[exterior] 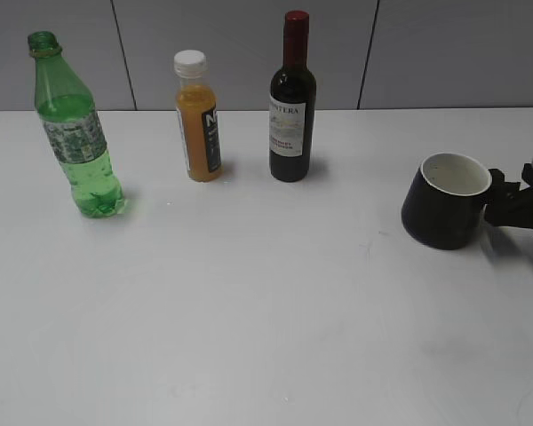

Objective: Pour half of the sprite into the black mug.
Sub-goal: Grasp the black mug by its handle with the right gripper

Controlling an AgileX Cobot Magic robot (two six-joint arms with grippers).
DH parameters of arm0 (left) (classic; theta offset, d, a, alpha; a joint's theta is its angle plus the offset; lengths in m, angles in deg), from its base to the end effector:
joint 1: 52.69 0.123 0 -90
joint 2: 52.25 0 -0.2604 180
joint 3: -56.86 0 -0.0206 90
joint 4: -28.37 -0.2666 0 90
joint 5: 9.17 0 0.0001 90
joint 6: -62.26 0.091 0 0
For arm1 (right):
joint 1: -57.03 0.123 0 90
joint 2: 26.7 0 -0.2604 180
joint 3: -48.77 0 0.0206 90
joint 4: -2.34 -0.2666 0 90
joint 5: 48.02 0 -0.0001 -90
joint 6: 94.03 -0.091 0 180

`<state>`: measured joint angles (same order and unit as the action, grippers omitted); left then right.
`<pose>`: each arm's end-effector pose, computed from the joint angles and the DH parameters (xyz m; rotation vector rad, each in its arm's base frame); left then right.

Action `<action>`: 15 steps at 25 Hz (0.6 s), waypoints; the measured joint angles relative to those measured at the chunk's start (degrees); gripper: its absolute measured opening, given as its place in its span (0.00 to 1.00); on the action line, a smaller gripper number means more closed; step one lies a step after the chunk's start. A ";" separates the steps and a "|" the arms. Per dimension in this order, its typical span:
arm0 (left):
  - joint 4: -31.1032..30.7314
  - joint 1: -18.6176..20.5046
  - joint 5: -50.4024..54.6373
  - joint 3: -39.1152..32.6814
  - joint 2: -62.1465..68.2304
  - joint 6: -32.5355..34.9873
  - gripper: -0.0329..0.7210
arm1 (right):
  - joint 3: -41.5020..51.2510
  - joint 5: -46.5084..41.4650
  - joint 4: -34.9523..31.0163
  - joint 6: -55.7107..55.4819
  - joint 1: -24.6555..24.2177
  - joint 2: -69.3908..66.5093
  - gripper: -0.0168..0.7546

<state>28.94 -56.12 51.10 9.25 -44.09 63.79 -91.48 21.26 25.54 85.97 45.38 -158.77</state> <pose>0.0327 -0.0027 0.2869 0.0881 2.0235 -0.0328 0.3151 -0.0307 0.0345 -0.2178 1.7884 0.0908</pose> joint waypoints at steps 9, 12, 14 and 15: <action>0.00 0.00 0.00 0.00 0.00 0.00 0.35 | -2.91 0.00 6.33 -0.74 -0.43 -1.22 0.41; 0.00 0.00 0.00 0.00 0.00 0.00 0.35 | -3.56 0.06 7.13 -0.87 -0.43 -1.97 0.35; 0.00 0.00 0.00 0.00 0.00 0.00 0.35 | -4.34 0.11 7.87 -0.87 -0.43 -2.91 0.34; 0.00 0.00 0.00 0.00 0.00 0.00 0.35 | -4.69 0.11 8.56 -0.98 -0.43 -3.37 0.34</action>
<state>28.94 -56.12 51.10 9.25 -44.09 63.79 -96.17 21.36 34.10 84.99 44.94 -162.14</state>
